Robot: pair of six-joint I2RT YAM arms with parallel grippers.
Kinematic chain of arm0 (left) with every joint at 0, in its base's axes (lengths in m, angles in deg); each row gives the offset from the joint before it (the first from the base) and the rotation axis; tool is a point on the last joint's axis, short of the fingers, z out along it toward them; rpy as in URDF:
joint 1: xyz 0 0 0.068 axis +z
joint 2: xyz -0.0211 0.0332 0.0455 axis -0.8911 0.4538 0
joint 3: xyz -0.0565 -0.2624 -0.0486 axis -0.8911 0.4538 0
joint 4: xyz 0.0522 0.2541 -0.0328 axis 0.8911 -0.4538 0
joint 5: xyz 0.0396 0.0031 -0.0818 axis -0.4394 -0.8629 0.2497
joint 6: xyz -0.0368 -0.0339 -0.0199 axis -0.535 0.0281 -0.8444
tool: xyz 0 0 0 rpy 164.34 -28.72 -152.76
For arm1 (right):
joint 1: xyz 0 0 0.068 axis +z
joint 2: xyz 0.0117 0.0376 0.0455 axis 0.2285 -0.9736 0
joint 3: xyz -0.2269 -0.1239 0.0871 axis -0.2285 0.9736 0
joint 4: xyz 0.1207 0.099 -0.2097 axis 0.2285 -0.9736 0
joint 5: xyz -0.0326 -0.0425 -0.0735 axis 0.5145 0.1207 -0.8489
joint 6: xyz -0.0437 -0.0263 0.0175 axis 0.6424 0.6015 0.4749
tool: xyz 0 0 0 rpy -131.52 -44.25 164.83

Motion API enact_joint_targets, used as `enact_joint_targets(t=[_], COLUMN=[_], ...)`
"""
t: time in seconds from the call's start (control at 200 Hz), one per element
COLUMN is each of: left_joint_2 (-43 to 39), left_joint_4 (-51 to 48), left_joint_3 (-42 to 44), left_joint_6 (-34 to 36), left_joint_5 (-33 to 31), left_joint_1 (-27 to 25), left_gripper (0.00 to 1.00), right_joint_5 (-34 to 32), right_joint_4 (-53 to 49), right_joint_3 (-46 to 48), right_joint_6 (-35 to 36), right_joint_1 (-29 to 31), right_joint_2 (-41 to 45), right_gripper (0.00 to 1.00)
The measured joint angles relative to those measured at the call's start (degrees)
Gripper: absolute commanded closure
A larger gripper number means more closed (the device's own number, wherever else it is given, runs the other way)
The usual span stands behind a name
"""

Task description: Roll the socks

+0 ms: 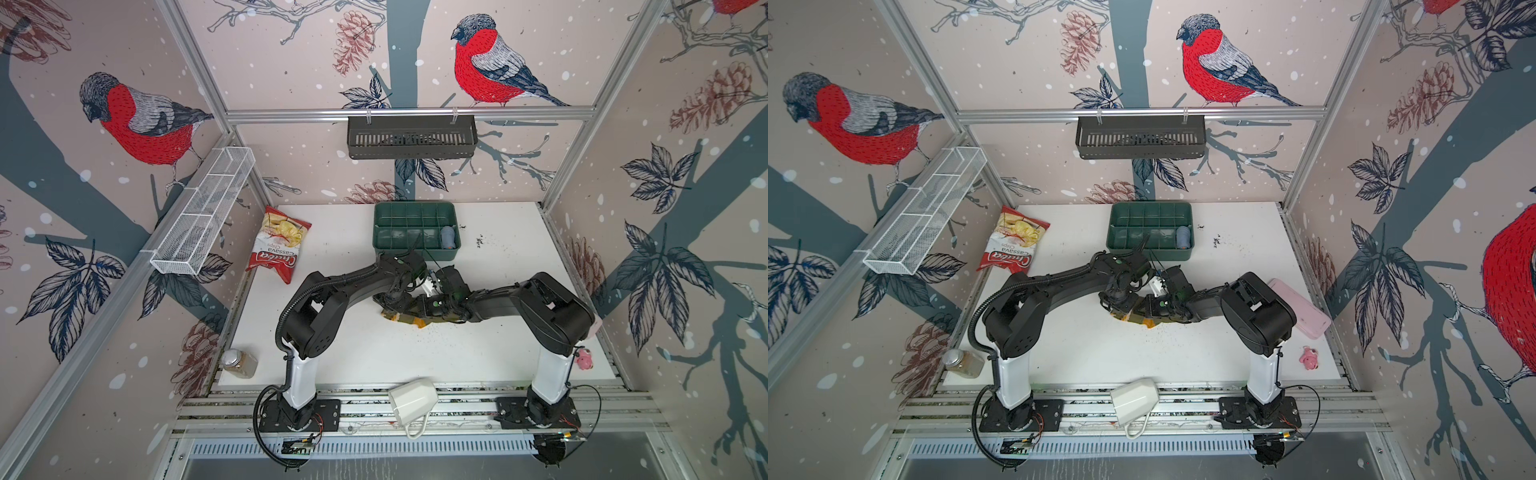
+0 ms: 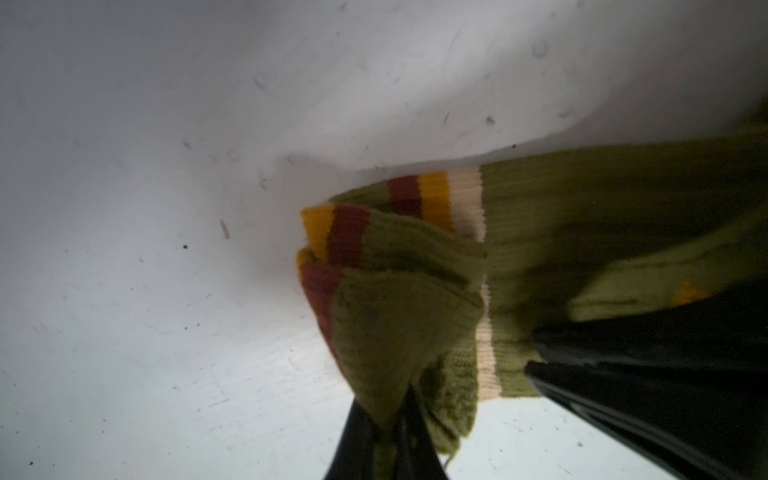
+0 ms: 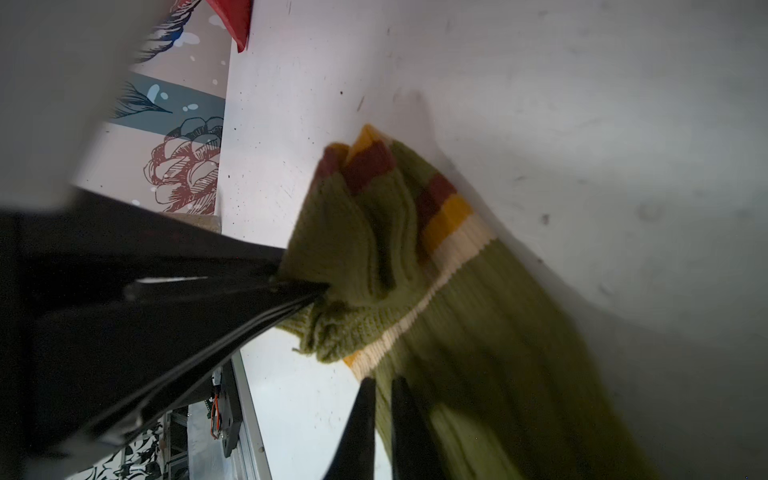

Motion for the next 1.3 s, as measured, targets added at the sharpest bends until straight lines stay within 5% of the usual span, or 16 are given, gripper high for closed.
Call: enact_joint_targets(t=[0.365,1.301], left_joint_2=[-0.3,6.4], left_joint_4=[-1.9,-4.6], left_joint_3=[-0.4,-5.2], left_joint_6=[-1.5,-5.6], left_joint_5=[-2.6,-12.9], left_joint_1=[-0.3,-7.3], left_gripper=[1.0,1.0], right_joint_5=[-1.8,5.2], right_joint_4=[3.7,27.5], right_joint_3=[5.3,9.1], right_joint_6=[-3.0,-18.1], right_joint_1=[-1.5,-1.7], right_joint_2=[4.0,-4.8], right_gripper=[0.9,0.91])
